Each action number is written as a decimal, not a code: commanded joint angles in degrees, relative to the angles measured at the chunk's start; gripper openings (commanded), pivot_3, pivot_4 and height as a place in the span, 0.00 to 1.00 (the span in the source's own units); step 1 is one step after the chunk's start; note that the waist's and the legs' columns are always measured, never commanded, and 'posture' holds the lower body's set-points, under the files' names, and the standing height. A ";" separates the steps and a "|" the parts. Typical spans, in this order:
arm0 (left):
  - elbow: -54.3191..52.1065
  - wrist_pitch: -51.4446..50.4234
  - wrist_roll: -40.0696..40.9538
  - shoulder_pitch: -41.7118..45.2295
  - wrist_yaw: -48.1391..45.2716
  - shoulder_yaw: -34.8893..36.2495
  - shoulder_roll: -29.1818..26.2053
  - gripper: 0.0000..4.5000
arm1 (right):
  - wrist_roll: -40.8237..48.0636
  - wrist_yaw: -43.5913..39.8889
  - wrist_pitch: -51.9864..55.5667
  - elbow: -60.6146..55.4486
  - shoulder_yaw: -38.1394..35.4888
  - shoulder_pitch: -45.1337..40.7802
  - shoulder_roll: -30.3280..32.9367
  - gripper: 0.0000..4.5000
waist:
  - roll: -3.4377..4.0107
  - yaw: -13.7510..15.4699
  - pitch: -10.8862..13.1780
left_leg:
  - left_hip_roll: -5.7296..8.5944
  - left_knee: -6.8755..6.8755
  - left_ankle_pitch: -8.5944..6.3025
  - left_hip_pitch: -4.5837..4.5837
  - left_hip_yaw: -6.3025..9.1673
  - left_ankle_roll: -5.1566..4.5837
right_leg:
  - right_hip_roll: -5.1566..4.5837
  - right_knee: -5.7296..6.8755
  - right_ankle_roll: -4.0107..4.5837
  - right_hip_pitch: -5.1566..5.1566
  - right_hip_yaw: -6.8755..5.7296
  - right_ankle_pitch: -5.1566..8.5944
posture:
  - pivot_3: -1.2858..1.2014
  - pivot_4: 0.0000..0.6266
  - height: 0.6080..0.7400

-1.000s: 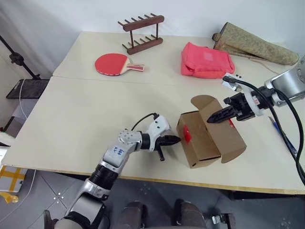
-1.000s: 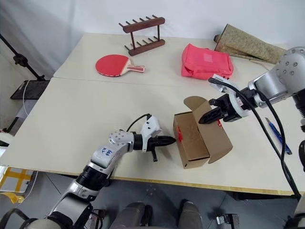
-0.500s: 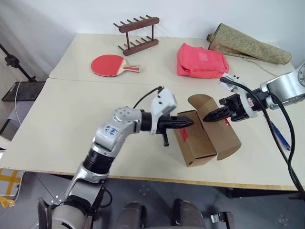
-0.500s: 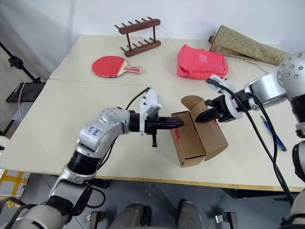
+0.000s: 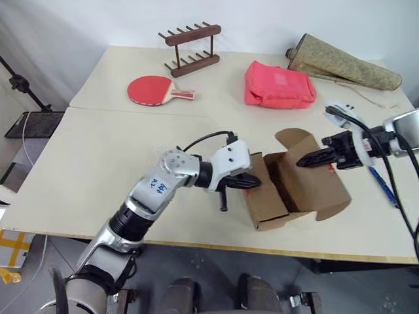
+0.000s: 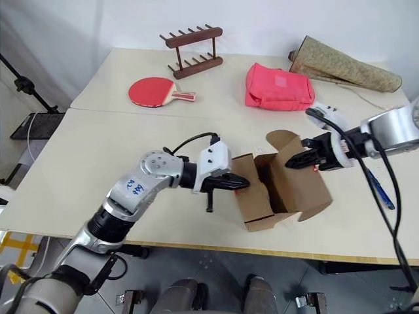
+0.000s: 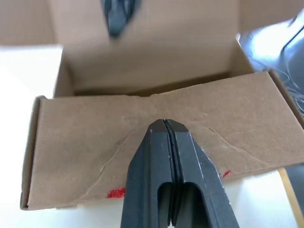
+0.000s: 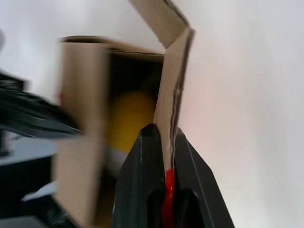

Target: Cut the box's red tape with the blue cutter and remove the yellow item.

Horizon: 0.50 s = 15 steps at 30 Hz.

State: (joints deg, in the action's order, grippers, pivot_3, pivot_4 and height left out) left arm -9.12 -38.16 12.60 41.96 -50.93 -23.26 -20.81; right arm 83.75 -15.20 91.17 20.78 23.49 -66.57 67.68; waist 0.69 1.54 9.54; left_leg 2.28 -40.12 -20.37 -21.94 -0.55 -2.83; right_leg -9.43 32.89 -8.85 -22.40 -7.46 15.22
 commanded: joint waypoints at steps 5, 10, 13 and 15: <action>-2.46 -6.18 2.56 -6.19 -2.66 0.51 -5.28 0.00 | -8.28 -9.29 1.33 -4.82 1.18 3.46 1.63 0.00 | 0.01 0.00 0.00 | 0.00 -0.03 0.01 -0.02 -0.04 0.00 | -0.01 -0.01 0.02 -0.02 0.06 0.01 | 0.52 0.24 1.00; -4.63 -6.22 4.14 -7.99 -3.25 2.91 -7.60 0.00 | -10.17 -12.52 1.33 -7.34 -0.58 6.07 0.81 0.00 | 0.20 0.23 0.16 | 0.09 -0.07 0.01 -0.14 0.00 -0.01 | -0.07 0.00 0.02 -0.11 0.06 0.01 | 0.52 0.24 1.00; -3.34 -5.18 3.48 -7.48 -1.33 3.70 -5.97 0.00 | -11.45 -11.98 1.33 -6.31 -2.57 6.69 -1.25 0.00 | 0.22 0.65 0.36 | 0.17 -0.21 0.04 -0.42 0.09 -0.06 | -0.10 0.00 0.00 -0.26 0.05 0.00 | 0.52 0.24 1.00; -2.60 -5.05 3.05 -6.91 0.31 4.29 -4.76 0.00 | -11.52 -10.84 1.33 -5.89 -4.09 7.56 -2.75 0.00 | 0.21 0.81 0.37 | 0.18 -0.21 0.04 -0.42 0.08 -0.06 | -0.10 0.00 -0.01 -0.26 0.04 0.00 | 0.52 0.24 1.00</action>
State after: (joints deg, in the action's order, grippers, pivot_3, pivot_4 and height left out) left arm -10.90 -44.44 15.62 33.68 -52.03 -20.34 -26.46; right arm 71.78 -26.34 92.30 15.29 22.53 -59.48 65.41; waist 0.90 2.36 9.91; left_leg 2.44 -40.32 -20.33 -22.35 -0.47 -2.89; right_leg -9.52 32.90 -8.86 -22.66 -7.44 15.22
